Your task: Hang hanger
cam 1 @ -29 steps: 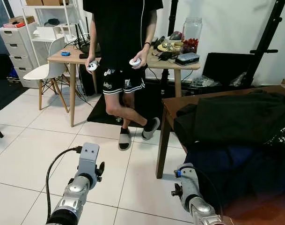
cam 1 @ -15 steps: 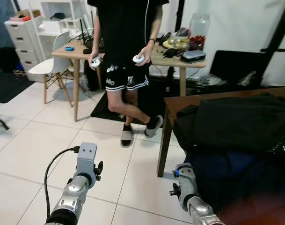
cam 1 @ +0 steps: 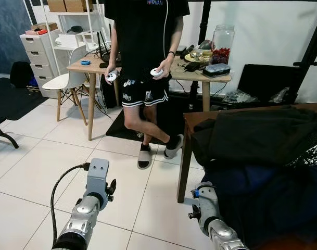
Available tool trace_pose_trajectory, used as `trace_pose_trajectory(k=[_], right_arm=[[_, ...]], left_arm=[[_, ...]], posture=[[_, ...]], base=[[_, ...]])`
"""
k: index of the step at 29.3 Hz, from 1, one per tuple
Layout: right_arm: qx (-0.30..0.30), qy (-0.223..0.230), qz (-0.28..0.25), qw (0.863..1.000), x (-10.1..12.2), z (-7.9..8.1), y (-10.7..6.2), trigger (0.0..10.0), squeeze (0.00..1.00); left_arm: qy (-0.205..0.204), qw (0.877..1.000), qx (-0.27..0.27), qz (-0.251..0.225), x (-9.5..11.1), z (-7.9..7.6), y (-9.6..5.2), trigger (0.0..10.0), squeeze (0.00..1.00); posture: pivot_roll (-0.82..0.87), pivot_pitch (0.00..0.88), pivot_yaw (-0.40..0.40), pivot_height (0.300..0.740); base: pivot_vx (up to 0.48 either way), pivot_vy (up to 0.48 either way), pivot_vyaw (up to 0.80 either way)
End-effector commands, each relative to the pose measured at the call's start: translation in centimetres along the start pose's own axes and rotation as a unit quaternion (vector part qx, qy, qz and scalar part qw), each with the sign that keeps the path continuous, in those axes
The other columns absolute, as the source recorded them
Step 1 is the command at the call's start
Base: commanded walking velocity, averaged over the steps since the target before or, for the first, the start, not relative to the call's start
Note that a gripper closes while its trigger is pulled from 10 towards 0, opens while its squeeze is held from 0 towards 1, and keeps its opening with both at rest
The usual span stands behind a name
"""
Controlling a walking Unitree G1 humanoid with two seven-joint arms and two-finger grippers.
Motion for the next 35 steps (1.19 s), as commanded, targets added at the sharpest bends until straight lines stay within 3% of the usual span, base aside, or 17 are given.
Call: trace_pose_trajectory(k=[1,31,35], right_arm=[[-0.002,0.002,0.0,1.0,-0.09,-0.03,-0.03,10.0,0.0],[-0.005,0.006,-0.002,1.0,0.06,0.05,0.03,10.0,0.0],[-0.005,0.008,-0.004,1.0,0.29,0.09,0.11,10.0,0.0]], left_arm=[[-0.007,1.0,-0.002,0.005,-0.52,0.03,-0.19,10.0,0.0],[0.0,1.0,-0.007,0.005,-0.12,-0.11,0.07,10.0,0.0],[0.002,1.0,0.006,-0.004,0.37,0.24,0.21,10.0,0.15]], posture=[[0.06,0.0,0.022,0.74],[0.06,0.0,0.033,0.74],[0.06,0.0,0.036,0.74]], base=[[0.0,0.48,0.0],[0.0,0.471,0.0],[0.0,-0.24,0.0]])
Point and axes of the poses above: a point about 5 cm out from each wrist's last joint towards the gripper, its own y axis pointing out of the wrist towards the gripper, its own x axis along the axis of the wrist's last joint, z = x × y, the point moved 2 cm from there along y, pointing out of the wrist towards the gripper, and after that the axes turned 3 degrees about y, right-handed, at the moved point
